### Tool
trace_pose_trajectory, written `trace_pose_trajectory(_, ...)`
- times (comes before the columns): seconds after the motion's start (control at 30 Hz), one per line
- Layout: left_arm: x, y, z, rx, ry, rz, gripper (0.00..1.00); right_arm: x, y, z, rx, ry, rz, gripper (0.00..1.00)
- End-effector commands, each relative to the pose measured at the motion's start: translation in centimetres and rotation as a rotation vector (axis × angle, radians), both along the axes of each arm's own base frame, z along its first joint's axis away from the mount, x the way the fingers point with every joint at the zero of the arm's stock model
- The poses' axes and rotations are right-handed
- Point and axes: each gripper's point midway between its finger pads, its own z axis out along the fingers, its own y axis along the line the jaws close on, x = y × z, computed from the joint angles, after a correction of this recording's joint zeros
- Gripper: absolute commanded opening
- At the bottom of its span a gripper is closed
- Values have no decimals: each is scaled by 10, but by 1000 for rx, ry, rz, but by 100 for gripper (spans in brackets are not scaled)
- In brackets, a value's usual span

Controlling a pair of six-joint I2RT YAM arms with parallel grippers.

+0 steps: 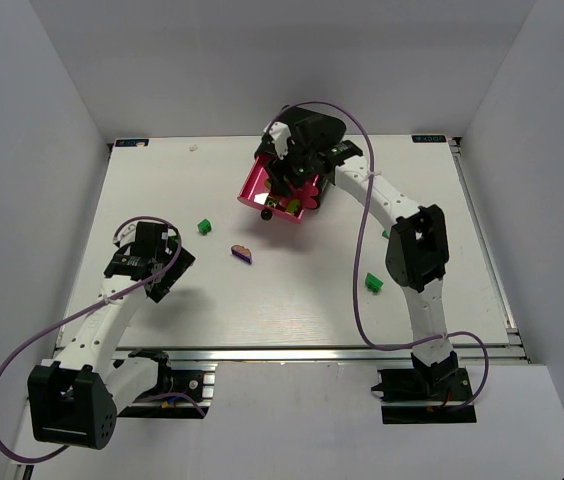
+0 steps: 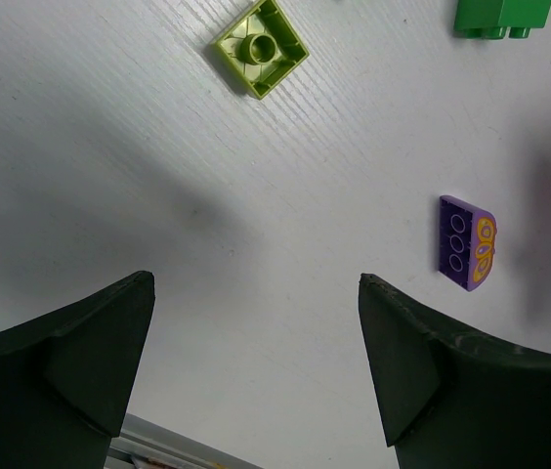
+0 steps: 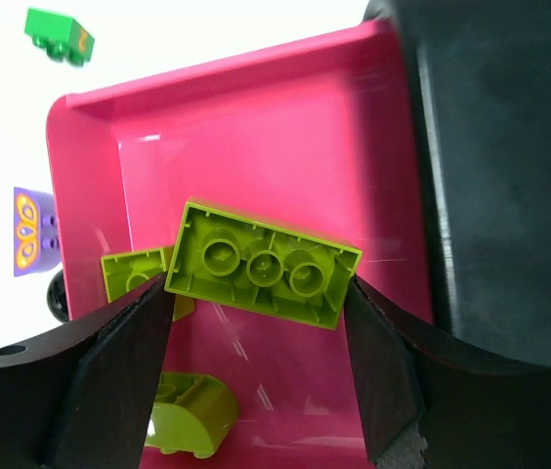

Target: Sort the legos into containers by color

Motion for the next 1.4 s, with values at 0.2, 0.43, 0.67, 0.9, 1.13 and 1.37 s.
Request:
trace_pose_trajectory(0.2,7,4,9,10,-26,14,95,23,13,25,76,-64,-62,71)
trace_pose_trajectory(0.43,13,5,8,22,-27,16,95,20,13,36,94,-63,-47,80)
trace_pose_trajectory(0.67,25,11,10,68,-20,13,96,12,12,65,147,-63,-36,81)
trace_pose_trajectory(0.9,39,34,5,205,65,1,94,-34,-1,110,284,12,109,68)
trace_pose_trajectory(1.13,59,45,-20,217,160,-69,97,-56,-39,142,344,-5,155,84)
trace_pose_trajectory(1.37,85,35,-51,96,150,-81,95,-57,-70,137,343,11,104,85)
